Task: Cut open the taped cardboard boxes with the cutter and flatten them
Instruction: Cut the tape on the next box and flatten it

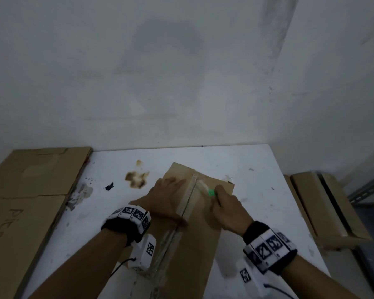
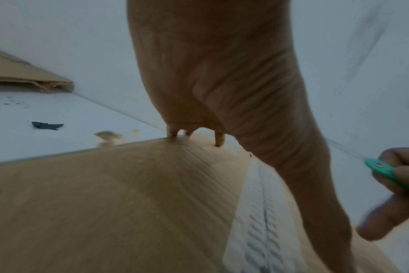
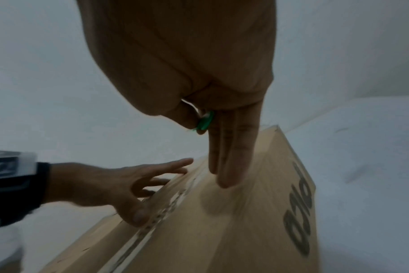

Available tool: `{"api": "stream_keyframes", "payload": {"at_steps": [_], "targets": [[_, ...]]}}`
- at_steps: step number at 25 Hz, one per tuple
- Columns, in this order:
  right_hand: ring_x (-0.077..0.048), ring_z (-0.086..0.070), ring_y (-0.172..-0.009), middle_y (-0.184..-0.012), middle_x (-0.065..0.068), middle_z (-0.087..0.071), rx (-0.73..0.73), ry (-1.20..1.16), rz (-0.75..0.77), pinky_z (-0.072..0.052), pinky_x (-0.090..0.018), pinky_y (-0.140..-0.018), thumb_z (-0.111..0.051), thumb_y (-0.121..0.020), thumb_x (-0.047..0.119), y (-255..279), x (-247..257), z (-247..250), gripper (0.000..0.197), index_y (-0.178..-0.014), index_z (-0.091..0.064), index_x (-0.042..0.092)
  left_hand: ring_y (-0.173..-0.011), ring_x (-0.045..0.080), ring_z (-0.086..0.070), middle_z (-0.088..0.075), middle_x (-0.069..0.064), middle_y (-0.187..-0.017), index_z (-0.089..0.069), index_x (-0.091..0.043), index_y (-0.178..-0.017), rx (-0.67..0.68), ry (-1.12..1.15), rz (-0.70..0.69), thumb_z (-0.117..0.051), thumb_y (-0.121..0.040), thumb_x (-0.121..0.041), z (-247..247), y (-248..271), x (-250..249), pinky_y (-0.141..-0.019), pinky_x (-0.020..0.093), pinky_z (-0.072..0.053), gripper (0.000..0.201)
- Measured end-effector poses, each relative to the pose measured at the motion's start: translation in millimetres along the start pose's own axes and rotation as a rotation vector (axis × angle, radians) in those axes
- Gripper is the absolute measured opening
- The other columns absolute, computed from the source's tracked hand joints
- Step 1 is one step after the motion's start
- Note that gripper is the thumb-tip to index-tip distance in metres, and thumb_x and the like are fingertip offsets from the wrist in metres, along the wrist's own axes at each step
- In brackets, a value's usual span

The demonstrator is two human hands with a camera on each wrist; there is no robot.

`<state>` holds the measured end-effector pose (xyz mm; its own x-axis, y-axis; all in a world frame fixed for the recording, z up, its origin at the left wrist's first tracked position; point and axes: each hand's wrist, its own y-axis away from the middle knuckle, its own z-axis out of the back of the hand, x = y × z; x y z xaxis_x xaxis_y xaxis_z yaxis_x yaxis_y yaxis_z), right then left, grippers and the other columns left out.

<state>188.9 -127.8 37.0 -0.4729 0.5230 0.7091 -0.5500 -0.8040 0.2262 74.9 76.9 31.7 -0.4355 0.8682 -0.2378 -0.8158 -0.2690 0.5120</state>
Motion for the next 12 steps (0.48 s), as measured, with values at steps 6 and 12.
{"api": "stream_keyframes", "payload": {"at_steps": [6,12], "targets": [[-0.032,-0.064,-0.071,-0.099,-0.017,-0.064,0.014,-0.817,-0.359,-0.056,-0.038,-0.059,-0.035,-0.105,0.011,-45.1,1.7,0.4,0.011,-0.102,-0.046,0.009,-0.151,0.035,0.003,0.011,0.007,-0.165,-0.001,-0.041,-0.157,0.032,-0.032,0.106,-0.077,-0.059,-0.074,10.3,-42.8,-1.7,-0.119,0.057,-0.020,0.129],[-0.027,-0.067,-0.069,-0.102,-0.018,-0.066,0.019,-0.880,-0.426,-0.059,-0.030,-0.055,-0.031,-0.108,0.013,-55.6,-11.9,-10.8,0.021,-0.118,-0.049,0.009,-0.152,0.035,0.013,0.017,0.001,-0.165,-0.004,-0.041,-0.157,-0.011,0.020,0.094,-0.088,-0.064,-0.052,31.1,-63.7,-9.1,-0.119,0.062,-0.015,0.126]]}}
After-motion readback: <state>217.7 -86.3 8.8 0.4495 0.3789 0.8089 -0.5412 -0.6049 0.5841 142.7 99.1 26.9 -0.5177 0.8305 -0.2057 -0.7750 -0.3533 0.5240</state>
